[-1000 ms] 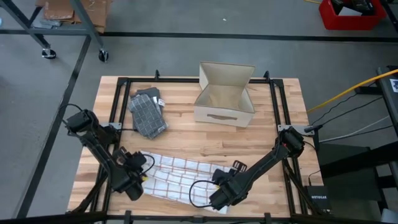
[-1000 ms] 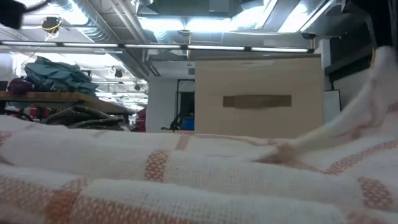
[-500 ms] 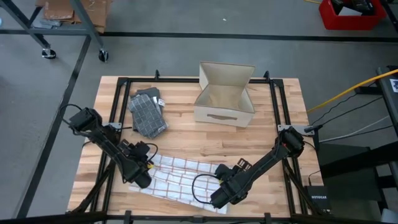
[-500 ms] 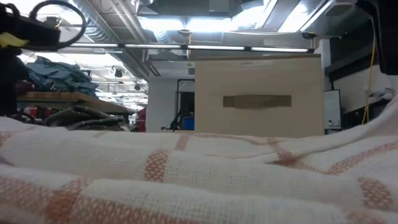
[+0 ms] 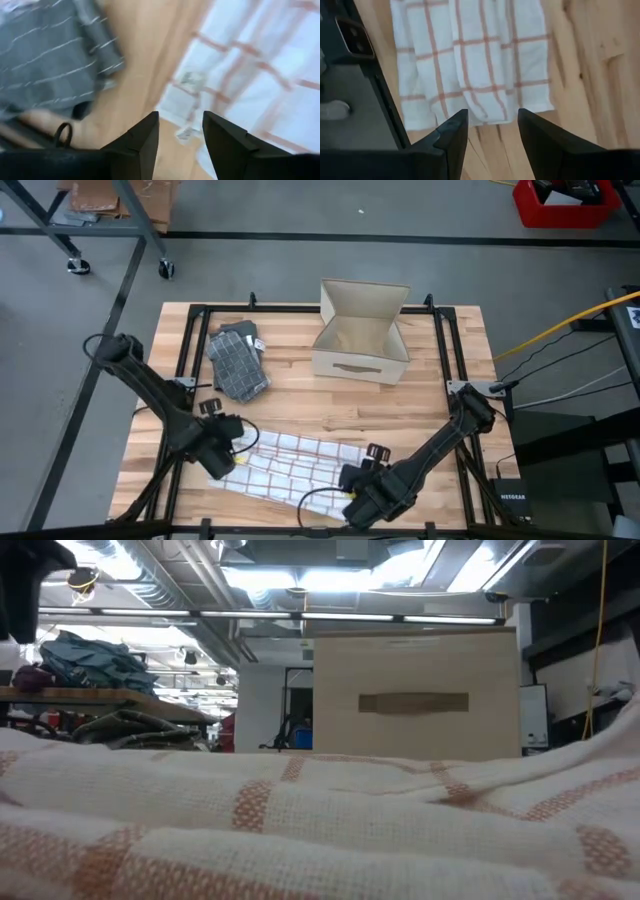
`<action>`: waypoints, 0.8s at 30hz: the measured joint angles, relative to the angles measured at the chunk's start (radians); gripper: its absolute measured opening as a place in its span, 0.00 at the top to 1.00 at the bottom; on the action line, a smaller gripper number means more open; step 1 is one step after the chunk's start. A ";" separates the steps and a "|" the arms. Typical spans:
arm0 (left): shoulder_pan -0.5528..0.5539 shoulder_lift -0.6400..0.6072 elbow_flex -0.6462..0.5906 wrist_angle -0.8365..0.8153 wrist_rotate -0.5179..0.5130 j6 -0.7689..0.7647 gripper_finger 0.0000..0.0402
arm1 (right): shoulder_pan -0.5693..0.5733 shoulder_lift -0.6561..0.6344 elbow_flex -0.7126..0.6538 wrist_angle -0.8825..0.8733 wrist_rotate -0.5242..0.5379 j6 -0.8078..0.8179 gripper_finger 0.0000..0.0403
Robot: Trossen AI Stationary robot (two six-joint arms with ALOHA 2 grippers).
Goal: Fold towel
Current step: Fold the white towel
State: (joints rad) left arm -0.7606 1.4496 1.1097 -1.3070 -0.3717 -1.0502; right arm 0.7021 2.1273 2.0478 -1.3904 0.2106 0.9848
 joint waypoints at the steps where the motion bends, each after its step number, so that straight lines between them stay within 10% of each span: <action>1: -0.011 -0.017 -0.004 0.015 0.001 0.015 0.64 | 0.005 0.000 -0.013 0.011 -0.001 -0.001 0.56; 24: -0.067 -0.043 -0.006 0.020 0.003 0.069 0.64 | 0.018 0.002 -0.213 0.194 -0.050 -0.105 0.56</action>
State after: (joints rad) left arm -0.8272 1.4063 1.1038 -1.2868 -0.3691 -0.9816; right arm 0.7197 2.1292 1.8350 -1.1964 0.1605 0.8803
